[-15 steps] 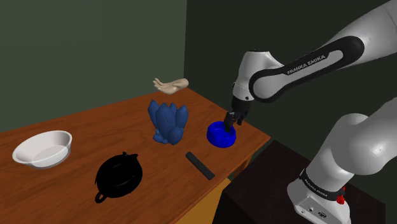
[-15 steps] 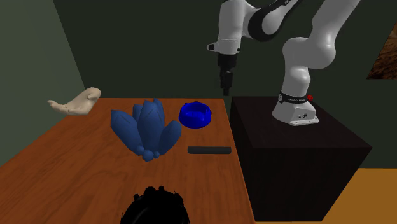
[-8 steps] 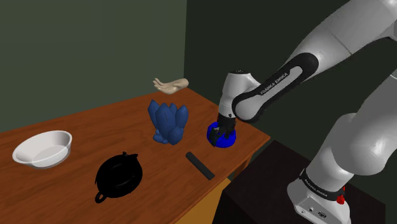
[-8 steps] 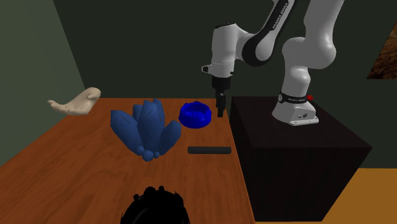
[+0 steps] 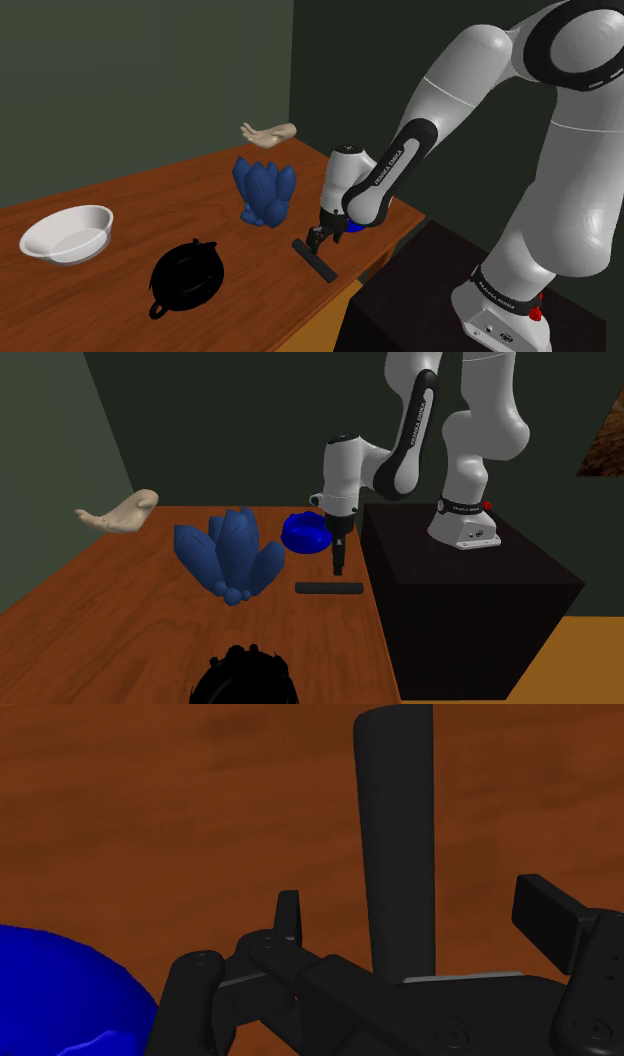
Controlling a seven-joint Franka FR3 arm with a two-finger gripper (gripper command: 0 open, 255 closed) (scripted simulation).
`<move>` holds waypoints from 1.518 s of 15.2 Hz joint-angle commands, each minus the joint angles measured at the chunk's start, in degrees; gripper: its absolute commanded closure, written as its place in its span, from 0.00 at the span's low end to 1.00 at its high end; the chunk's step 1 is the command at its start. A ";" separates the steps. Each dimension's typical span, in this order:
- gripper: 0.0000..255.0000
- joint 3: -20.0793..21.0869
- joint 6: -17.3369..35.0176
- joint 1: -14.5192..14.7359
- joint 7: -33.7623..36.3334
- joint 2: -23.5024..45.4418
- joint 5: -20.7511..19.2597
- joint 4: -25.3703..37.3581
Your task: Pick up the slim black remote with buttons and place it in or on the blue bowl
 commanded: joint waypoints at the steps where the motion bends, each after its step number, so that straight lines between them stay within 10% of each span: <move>1: 0.00 -0.67 2.56 1.75 2.51 4.66 -1.01 2.15; 17: 0.00 -2.72 7.76 3.84 3.49 11.94 -2.38 4.26; 18: 1.00 -2.72 7.76 3.84 3.49 11.94 -2.38 4.26; 23: 1.00 -2.72 7.86 3.76 3.42 11.96 -2.39 4.18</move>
